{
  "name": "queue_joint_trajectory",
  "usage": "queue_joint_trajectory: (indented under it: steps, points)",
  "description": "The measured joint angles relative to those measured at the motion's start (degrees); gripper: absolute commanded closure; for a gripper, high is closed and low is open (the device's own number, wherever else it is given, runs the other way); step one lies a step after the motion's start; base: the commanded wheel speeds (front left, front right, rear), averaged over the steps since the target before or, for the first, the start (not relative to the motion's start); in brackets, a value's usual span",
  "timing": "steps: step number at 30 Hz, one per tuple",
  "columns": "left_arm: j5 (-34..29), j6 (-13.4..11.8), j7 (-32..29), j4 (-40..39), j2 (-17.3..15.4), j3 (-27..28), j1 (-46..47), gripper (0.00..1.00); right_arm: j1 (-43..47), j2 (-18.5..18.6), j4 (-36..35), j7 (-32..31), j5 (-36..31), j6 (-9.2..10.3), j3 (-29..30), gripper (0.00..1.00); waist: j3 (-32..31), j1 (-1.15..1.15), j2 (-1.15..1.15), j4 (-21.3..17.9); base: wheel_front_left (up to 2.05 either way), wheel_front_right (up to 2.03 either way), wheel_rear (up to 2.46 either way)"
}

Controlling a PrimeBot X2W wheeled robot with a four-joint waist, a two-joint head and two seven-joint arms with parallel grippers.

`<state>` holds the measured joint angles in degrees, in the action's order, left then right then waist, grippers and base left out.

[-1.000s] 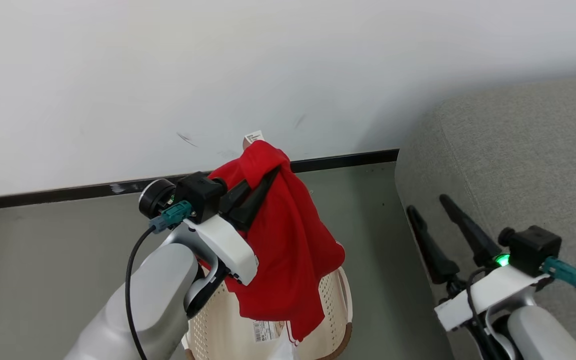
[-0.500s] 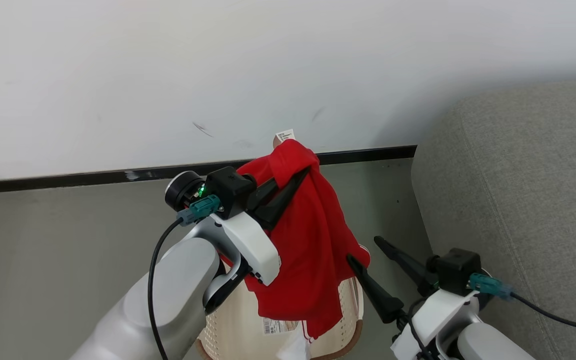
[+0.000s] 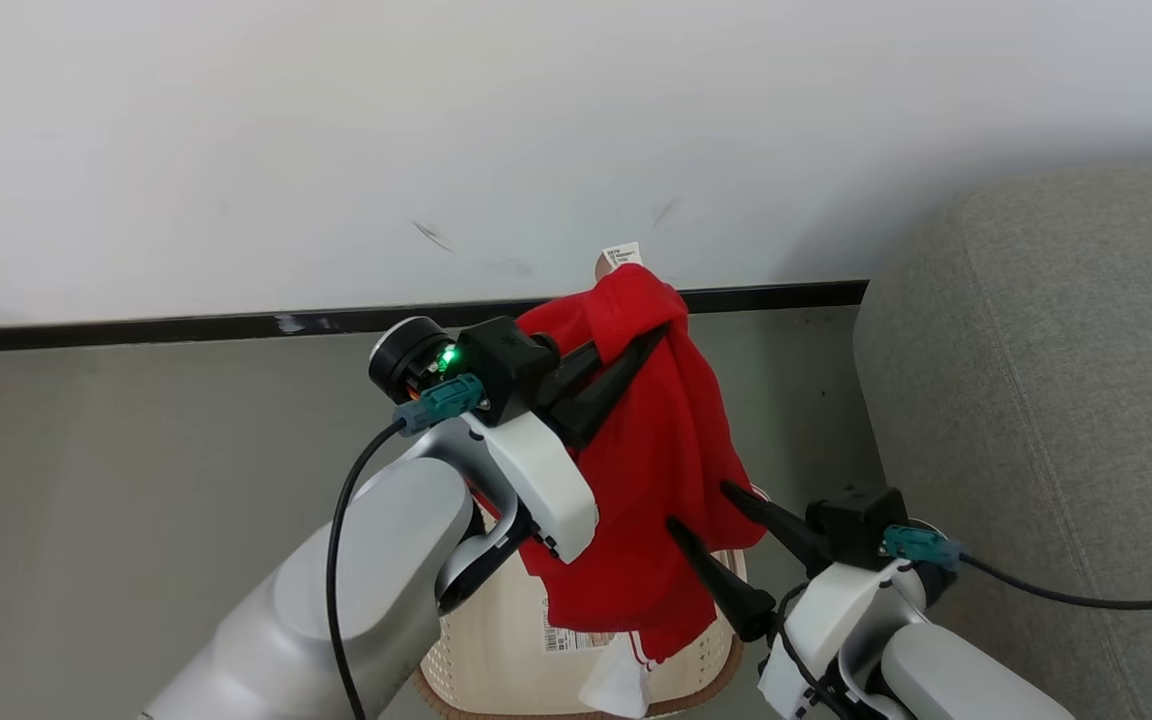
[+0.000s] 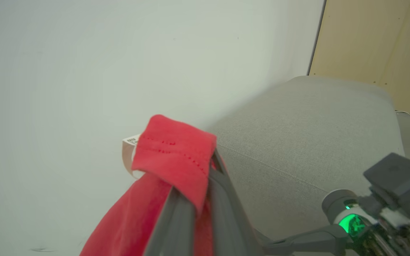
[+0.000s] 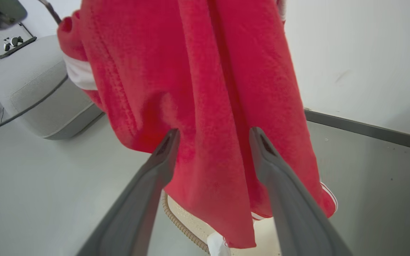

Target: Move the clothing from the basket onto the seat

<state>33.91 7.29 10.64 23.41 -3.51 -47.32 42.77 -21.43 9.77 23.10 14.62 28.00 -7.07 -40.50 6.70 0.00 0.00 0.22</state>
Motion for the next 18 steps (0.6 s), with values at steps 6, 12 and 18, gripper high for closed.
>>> queue_joint_trajectory:
  steps: [6, 12, 18]
  points:
    - [0.9, 0.0, -0.1, -0.8, 0.2, -1.6, 0.8, 1.00, -2.7, 0.0, 4.1, 0.0, 1.5, 0.00, -2.2, 0.00, 0.9, 0.00, 0.00, 0.9, 0.00, 0.00, 0.00]
    - [1.5, 0.0, -0.1, -1.6, 0.5, -2.4, 1.8, 1.00, -4.8, -0.5, 8.0, 0.0, 4.8, 0.00, -4.6, 0.00, 1.7, 0.00, 0.00, 1.7, 0.00, 0.00, 0.00]
    - [2.8, 0.0, -0.1, -2.0, 0.8, -3.1, 1.8, 1.00, -7.0, -0.6, 10.5, 0.0, 6.3, 0.00, -6.7, 0.47, 2.4, 0.00, 0.00, 2.2, 0.00, 0.00, 0.00]
